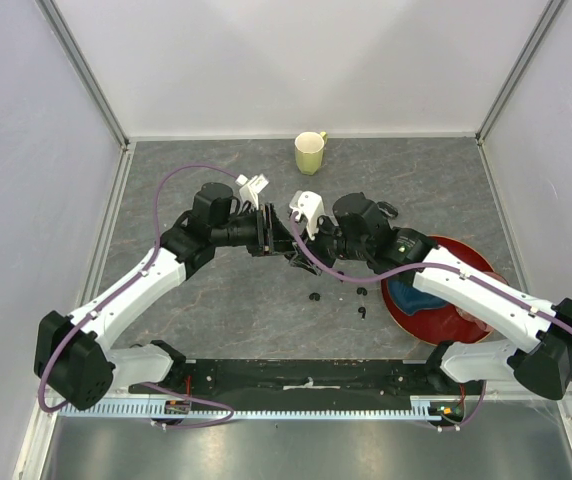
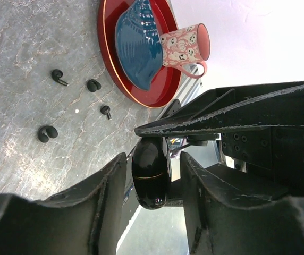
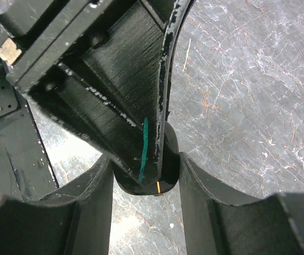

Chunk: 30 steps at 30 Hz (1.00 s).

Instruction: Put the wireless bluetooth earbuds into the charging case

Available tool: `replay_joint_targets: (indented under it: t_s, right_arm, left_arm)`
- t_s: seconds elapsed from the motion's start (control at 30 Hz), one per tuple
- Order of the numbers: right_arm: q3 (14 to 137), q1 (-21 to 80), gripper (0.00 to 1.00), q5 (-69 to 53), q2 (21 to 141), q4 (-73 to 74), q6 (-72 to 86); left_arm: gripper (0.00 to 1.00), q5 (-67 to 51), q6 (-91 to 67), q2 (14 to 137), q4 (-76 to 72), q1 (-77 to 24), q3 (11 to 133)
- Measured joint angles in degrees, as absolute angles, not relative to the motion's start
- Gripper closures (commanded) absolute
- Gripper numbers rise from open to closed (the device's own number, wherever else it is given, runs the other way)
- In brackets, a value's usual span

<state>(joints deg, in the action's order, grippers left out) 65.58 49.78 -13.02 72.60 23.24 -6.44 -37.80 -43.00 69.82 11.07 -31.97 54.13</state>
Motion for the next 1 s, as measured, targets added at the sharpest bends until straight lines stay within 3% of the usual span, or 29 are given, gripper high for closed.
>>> replay_joint_targets:
  t_s: [0.13, 0.23, 0.43, 0.57, 0.67, 0.87, 0.9, 0.97, 1.0]
  right_arm:
    - [65.0, 49.8, 0.93, -12.2, 72.6, 22.5, -6.4]
    - [64.5, 49.9, 0.93, -11.7, 72.6, 21.9, -6.4]
    - [63.8, 49.9, 0.93, -11.5, 72.6, 21.3, -6.4]
    - [63.5, 50.0, 0.91, -11.1, 72.6, 20.9, -6.4]
    - [63.1, 50.0, 0.89, -10.9, 72.6, 20.6, -6.3]
    - [62.8, 50.0, 0.56, -10.4, 72.3, 20.0, -5.5]
    - [62.5, 50.0, 0.39, -10.3, 72.1, 19.7, -5.3]
    - [62.1, 50.0, 0.32, -10.2, 71.8, 19.1, -4.7]
    - [61.9, 50.0, 0.22, -10.1, 71.6, 18.9, -4.4]
  left_arm:
    - [0.45, -37.9, -42.8, 70.1, 11.6, -32.0, 54.2]
    - [0.51, -37.9, -42.8, 70.4, 12.0, -32.0, 54.2]
    - [0.70, -38.1, -42.6, 70.7, 12.5, -31.9, 54.2]
    - [0.98, -38.2, -42.6, 71.0, 12.4, -31.9, 54.2]
    - [0.98, -38.5, -42.6, 71.4, 12.4, -31.8, 54.2]
    - [0.98, -39.3, -42.5, 71.6, 11.6, -31.6, 54.2]
    - [0.98, -39.3, -42.5, 71.6, 11.5, -31.6, 54.2]
    - [0.98, -39.2, -42.5, 71.6, 11.4, -31.6, 54.2]
    - [0.98, -39.1, -42.4, 71.5, 11.2, -31.6, 54.2]
